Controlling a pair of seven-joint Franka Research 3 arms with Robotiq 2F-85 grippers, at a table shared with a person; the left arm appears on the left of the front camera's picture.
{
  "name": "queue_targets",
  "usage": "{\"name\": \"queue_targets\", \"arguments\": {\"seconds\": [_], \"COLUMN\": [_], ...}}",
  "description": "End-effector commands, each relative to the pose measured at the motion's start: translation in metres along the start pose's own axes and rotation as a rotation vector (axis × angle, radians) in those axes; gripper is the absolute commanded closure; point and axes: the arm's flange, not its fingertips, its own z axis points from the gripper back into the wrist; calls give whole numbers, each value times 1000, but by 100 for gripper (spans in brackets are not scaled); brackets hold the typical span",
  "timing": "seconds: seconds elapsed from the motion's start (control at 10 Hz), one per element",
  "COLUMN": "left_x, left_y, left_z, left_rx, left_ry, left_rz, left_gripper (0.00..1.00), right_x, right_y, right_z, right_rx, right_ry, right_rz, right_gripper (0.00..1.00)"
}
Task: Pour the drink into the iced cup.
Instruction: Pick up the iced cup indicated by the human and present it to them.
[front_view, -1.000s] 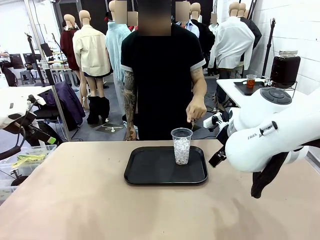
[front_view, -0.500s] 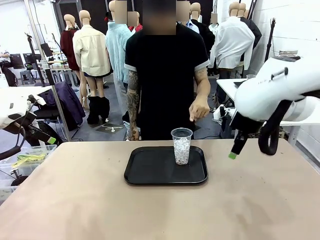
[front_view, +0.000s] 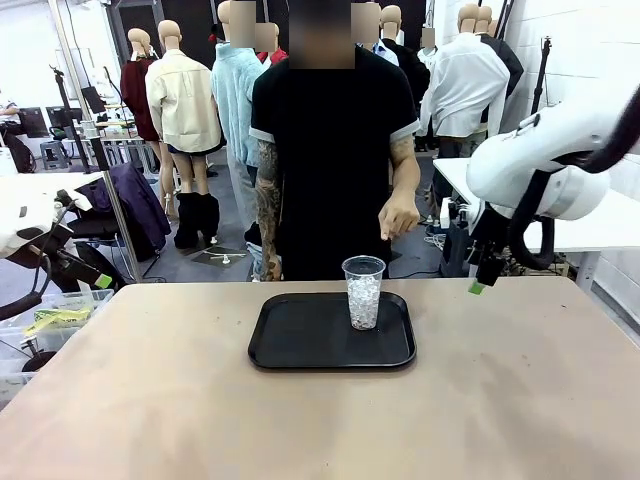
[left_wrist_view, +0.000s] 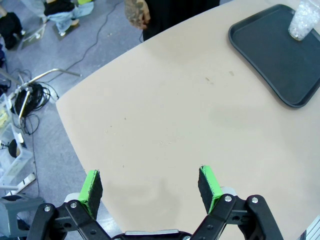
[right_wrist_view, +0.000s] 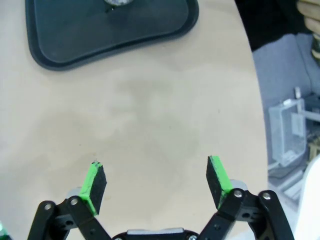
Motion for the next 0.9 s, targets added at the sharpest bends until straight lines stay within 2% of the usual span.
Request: {"name": "queue_targets", "arguments": {"seconds": [0.0, 0.1, 0.4, 0.5, 0.8], "left_x": [0, 0, 0, 0, 0], "left_y": [1, 1, 1, 1, 1], "left_z": [2, 2, 2, 2, 2], "left_rx": [3, 3, 3, 3, 3], "left_ry": [1, 1, 1, 1, 1], "left_rz": [-2, -2, -2, -2, -2], "left_gripper": [0, 0, 0, 0, 0], "right_x": [6, 0, 6, -1, -7], "right_y": [-3, 0, -4, -17, -41], "right_z": [-3, 0, -5, -14, -53], "right_rx": [-20, 0, 4, 100, 271], "right_ry": [-75, 0, -21, -53, -277], "right_rz": [-42, 0, -10, 6, 138], "right_gripper": [0, 0, 0, 0, 0]}}
